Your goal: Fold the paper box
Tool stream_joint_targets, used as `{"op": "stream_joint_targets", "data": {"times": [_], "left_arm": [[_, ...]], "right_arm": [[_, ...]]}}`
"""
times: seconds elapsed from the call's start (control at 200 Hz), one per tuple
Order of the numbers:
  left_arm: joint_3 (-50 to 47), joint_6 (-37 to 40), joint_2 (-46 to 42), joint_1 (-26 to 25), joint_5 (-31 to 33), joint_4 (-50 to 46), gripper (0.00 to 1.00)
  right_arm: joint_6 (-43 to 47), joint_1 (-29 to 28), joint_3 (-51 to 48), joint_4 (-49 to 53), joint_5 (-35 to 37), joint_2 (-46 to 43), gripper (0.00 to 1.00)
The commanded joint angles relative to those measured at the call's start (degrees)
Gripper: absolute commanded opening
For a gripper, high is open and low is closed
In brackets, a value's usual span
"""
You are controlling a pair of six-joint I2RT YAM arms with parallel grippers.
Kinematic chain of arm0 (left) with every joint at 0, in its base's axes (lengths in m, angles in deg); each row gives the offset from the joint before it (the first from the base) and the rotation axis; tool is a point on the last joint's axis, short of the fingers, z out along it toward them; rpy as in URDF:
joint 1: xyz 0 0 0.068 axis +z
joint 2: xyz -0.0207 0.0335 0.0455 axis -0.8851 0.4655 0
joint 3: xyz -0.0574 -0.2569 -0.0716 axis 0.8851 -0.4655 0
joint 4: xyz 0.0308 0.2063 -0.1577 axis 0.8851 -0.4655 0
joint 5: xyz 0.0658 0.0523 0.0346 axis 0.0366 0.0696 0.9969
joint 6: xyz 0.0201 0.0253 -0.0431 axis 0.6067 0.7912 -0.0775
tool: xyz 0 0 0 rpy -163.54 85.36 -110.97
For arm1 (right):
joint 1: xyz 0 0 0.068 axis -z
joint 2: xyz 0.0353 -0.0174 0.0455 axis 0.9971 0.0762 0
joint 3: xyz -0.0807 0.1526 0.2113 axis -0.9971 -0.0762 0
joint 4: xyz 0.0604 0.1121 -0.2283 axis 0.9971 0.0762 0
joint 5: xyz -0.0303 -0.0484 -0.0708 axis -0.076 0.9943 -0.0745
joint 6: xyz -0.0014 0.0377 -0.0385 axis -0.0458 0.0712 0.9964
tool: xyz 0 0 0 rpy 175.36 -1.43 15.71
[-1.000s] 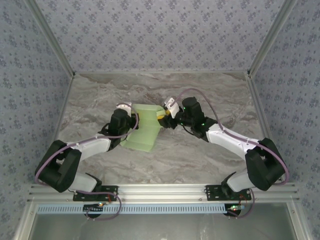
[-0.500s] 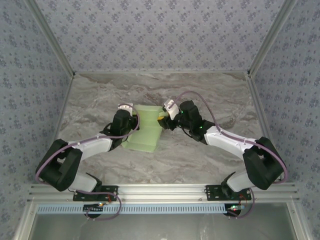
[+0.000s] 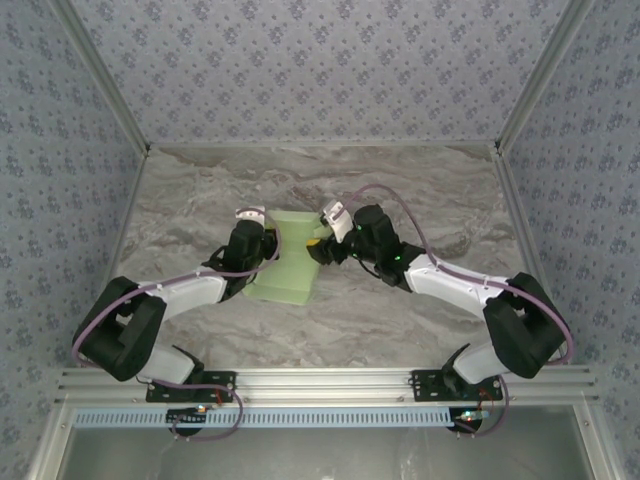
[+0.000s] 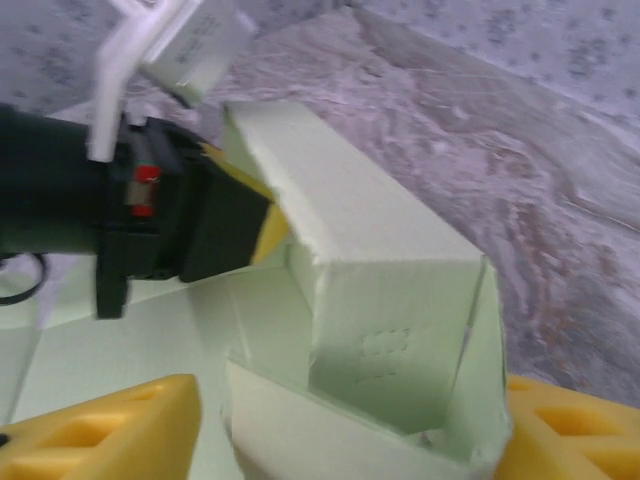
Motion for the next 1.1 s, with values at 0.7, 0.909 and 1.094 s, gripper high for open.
{"op": "stream_joint_targets", "data": {"times": [0.7, 0.909, 1.094], "left_arm": [[-1.12, 5.16, -6.30, 1.84, -12.61, 3.28, 0.00], [-1.16, 5.39, -6.81, 1.67, -13.85, 3.08, 0.00], [-1.03, 5.31, -6.64, 1.69, -13.93, 2.41, 0.00]], "right_arm": [[10.77, 13.97, -6.61, 8.12, -26.40, -14.77, 0.65], [9.91, 18.06, -6.63, 9.67, -29.32, -14.42, 0.62], [9.59, 16.74, -5.59, 9.08, -31.18, -11.54, 0.47]]}}
